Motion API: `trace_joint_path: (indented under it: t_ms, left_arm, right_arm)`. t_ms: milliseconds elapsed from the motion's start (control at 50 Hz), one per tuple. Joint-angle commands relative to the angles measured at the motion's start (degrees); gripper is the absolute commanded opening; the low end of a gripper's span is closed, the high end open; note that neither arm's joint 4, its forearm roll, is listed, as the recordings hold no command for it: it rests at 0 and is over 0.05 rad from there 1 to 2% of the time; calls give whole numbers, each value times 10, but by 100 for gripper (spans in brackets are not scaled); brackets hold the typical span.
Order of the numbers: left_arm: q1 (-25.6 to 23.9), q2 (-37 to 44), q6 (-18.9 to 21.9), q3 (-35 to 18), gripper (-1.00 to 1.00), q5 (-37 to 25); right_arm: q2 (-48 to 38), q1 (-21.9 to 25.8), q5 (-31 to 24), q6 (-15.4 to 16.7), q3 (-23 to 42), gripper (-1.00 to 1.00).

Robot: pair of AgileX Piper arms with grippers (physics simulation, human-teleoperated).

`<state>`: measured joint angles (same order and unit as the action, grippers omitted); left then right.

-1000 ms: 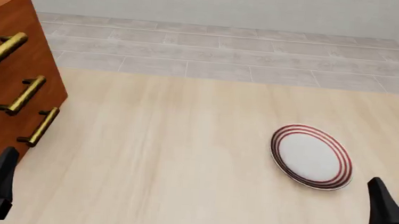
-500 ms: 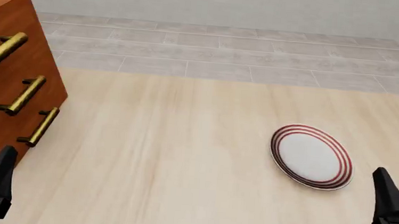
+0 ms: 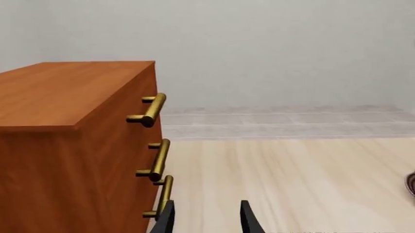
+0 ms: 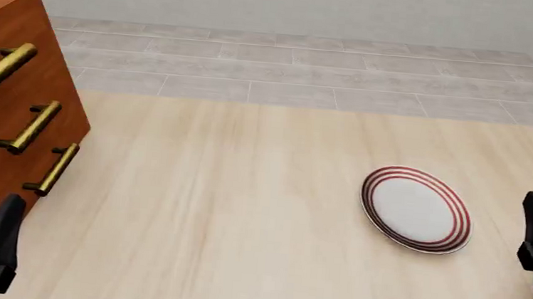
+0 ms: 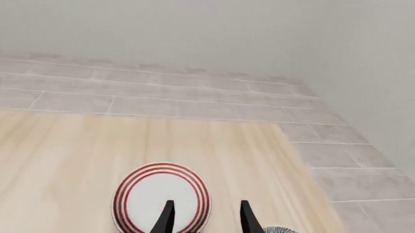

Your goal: Put the bowl on top of the cabinet.

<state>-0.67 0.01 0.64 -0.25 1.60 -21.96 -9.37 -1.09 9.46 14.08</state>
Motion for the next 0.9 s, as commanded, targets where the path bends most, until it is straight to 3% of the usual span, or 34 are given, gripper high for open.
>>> trace_joint_path:
  t_ms: [20, 40, 80, 120, 160, 200, 260, 300, 440, 520, 540, 600, 840, 900]
  left_arm:
    - [-9, 0, 0, 2, 100, -2]
    - [-10, 0, -1, 2, 100, -2]
    - [-11, 0, -1, 2, 100, -2]
    - [-12, 1, 0, 1, 100, -2]
    - [-13, 1, 1, 1, 100, -2]
    - [-14, 2, 2, 1, 100, -1]
    - [-15, 8, 3, 2, 100, 3]
    - [-17, 19, 1, 2, 100, 12]
    - [-26, 50, 2, 2, 100, 41]
    - [-32, 65, 1, 2, 100, 55]
    - [-33, 71, 1, 2, 100, 60]
    - [-39, 86, -1, 2, 100, 74]
    - [-54, 118, -6, 2, 100, 102]
    - [-56, 121, -6, 2, 100, 105]
  right_arm:
    - [-44, -89, -49, 31, 63, 100]
    - [-41, -88, -63, 46, 65, 100]
    - [-63, -88, -84, 34, 76, 100]
    - [-69, -88, -93, 45, 78, 100]
    - [-77, -110, -89, 63, 81, 100]
    - [-114, -131, -94, 62, 92, 100]
    - [-103, -145, -114, 83, 102, 100]
    - [-113, -149, -134, 68, 113, 100]
    - [-112, -192, -179, 97, 138, 100]
    - [-126, -203, -206, 98, 153, 100]
    - [-139, -206, -215, 79, 161, 100]
    - [-128, -205, -241, 96, 170, 100]
    - [-183, -249, -231, 125, 153, 100]
    - [-187, -269, -231, 147, 160, 100]
